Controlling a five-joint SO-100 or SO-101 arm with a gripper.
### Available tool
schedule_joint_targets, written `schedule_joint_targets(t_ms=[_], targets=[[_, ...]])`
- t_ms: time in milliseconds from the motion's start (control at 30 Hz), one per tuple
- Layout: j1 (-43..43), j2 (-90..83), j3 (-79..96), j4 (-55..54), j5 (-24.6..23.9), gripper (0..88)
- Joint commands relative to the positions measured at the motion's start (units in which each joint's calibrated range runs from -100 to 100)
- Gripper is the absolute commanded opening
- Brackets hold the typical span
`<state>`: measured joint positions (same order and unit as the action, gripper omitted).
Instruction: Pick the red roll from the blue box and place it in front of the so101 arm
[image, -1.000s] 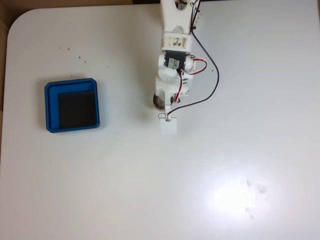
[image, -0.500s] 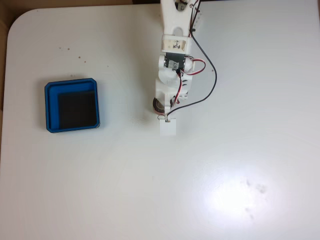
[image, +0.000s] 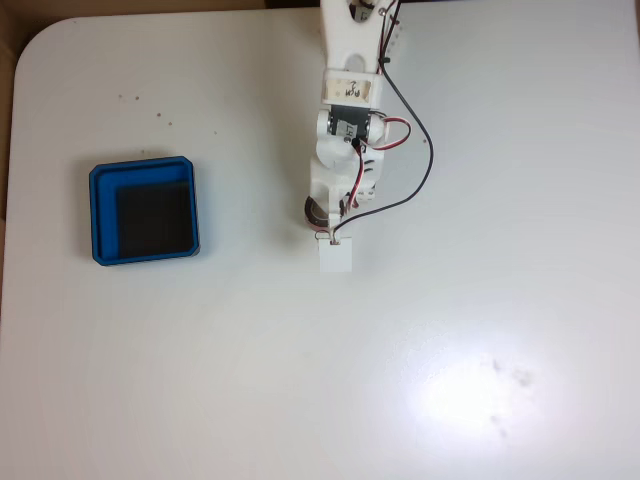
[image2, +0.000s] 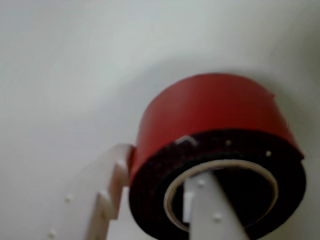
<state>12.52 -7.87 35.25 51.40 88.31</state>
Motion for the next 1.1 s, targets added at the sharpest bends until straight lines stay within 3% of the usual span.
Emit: schedule_joint_targets(t_ms=[0,467,633,1067], targets=[[0.5,-0.8,0.2,-0.9,-0.2,5.8],[0.7,-8.7,0.2,-0.4,0.5,6.0],[0.5,-23.2,4.1,-0.2,0.6,6.1],[-0.2,-67.7,34.7,-1.1,0.6,6.9]])
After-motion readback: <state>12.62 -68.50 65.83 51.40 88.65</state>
